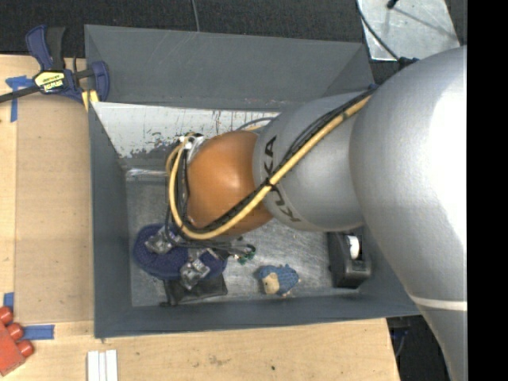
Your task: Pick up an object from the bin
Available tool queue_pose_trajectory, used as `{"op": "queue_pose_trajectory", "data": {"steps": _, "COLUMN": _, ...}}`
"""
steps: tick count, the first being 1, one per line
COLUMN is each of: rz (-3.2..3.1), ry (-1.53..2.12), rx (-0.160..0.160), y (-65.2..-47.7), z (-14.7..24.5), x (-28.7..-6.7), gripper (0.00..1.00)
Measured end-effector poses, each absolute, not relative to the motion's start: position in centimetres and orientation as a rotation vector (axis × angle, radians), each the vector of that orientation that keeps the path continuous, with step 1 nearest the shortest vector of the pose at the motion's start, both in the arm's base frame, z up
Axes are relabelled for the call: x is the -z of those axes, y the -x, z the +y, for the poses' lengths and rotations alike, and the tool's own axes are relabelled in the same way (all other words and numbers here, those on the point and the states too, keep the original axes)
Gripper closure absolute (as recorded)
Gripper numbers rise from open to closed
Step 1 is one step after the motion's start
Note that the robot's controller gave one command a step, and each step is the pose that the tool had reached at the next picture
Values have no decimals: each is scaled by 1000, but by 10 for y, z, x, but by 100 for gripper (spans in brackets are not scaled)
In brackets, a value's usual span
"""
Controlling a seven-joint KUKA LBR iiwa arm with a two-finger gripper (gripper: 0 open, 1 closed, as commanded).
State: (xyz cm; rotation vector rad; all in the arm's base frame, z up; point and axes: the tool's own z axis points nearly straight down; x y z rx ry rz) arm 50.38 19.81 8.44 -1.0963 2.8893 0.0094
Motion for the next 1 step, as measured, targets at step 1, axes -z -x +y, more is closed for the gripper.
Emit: {"op": "queue_pose_trajectory", "data": {"steps": 1, "rz": 2914, "ry": 1142, "rx": -1, "y": -501, "z": 214, "x": -225, "gripper": 100}}
